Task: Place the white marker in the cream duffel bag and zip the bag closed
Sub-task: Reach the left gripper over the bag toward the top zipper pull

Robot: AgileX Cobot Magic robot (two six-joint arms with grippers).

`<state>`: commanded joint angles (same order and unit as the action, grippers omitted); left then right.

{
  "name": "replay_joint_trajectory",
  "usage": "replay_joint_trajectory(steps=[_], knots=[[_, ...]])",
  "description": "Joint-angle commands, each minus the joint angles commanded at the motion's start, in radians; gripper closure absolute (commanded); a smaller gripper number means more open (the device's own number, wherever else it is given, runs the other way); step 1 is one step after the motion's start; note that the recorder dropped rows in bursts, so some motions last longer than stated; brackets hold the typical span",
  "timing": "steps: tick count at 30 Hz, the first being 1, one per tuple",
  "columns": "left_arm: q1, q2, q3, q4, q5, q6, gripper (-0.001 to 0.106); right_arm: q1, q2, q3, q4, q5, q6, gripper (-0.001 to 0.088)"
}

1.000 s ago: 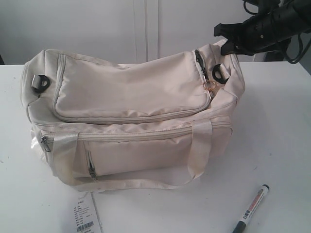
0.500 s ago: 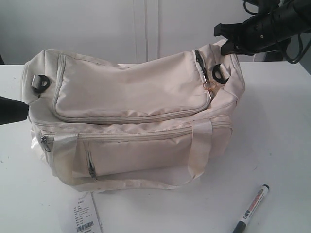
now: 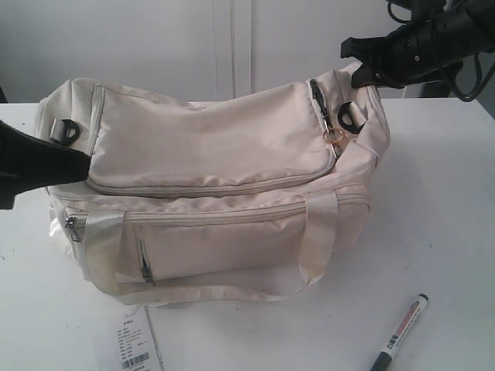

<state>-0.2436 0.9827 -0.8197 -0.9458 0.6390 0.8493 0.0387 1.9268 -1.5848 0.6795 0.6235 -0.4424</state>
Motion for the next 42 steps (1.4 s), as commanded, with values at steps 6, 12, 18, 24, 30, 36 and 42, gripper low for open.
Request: replay_joint_trajectory(steps=[6,12,18,24,30,36,42], knots=[[-0.111,0.067,-0.039,-0.004,-0.060,-0.012,0.105,0.000,0.000,0.000,0.000,0.000,0.000,0.0868],[-0.212,0.142,-0.089,-0.004,-0.116,-0.023,0.105,0.000,0.000,0.000,0.000,0.000,0.000,0.0868],[-0.315,0.222,-0.151,0.016,-0.152,-0.006,0.105,0.000,0.000,0.000,0.000,0.000,0.000,0.0868],[-0.387,0.298,-0.216,0.020,-0.206,0.007,0.105,0.000,0.000,0.000,0.000,0.000,0.000,0.0868],[-0.432,0.364,-0.272,0.024,-0.235,0.017,0.105,0.000,0.000,0.000,-0.002,0.000,0.000,0.0868],[-0.481,0.423,-0.320,0.024,-0.300,0.019,0.105,0.000,0.000,0.000,-0.002,0.000,0.000,0.0868],[-0.527,0.499,-0.385,0.024,-0.327,0.022,0.105,0.000,0.000,0.000,-0.002,0.000,0.000,0.0868]])
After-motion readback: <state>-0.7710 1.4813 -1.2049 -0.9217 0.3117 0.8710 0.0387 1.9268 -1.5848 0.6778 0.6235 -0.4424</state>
